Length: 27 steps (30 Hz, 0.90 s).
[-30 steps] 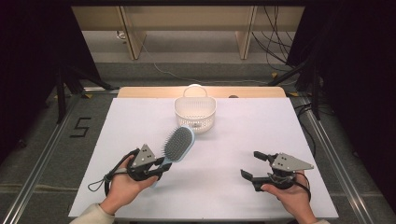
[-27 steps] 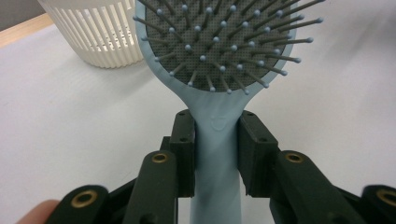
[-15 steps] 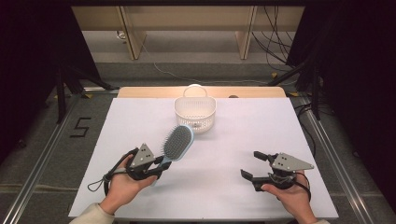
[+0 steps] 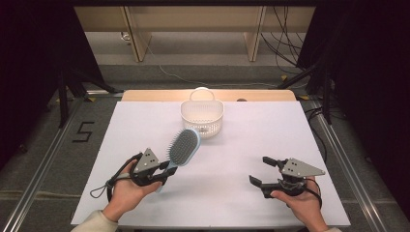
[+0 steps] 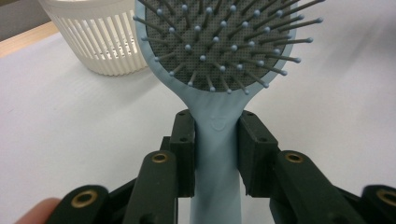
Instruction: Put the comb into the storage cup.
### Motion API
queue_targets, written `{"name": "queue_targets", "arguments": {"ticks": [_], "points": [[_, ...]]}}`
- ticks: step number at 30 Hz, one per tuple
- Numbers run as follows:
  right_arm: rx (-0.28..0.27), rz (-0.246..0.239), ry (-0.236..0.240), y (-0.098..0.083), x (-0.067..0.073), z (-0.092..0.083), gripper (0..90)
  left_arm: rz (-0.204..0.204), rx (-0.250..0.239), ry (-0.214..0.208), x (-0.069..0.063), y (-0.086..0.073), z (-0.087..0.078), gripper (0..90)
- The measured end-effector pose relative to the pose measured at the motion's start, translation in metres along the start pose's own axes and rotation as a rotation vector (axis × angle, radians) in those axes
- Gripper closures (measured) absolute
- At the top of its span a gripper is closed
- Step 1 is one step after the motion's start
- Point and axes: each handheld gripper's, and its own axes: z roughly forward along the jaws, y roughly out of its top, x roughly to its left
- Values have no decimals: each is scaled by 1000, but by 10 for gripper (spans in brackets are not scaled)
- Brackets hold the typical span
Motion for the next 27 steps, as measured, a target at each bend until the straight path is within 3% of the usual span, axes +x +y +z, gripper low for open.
{"name": "queue_targets", "arguments": {"ticks": [27], "points": [[-1, 1, 1, 0, 0, 0, 167, -8, -41, 34, 6, 1, -3, 699]]}}
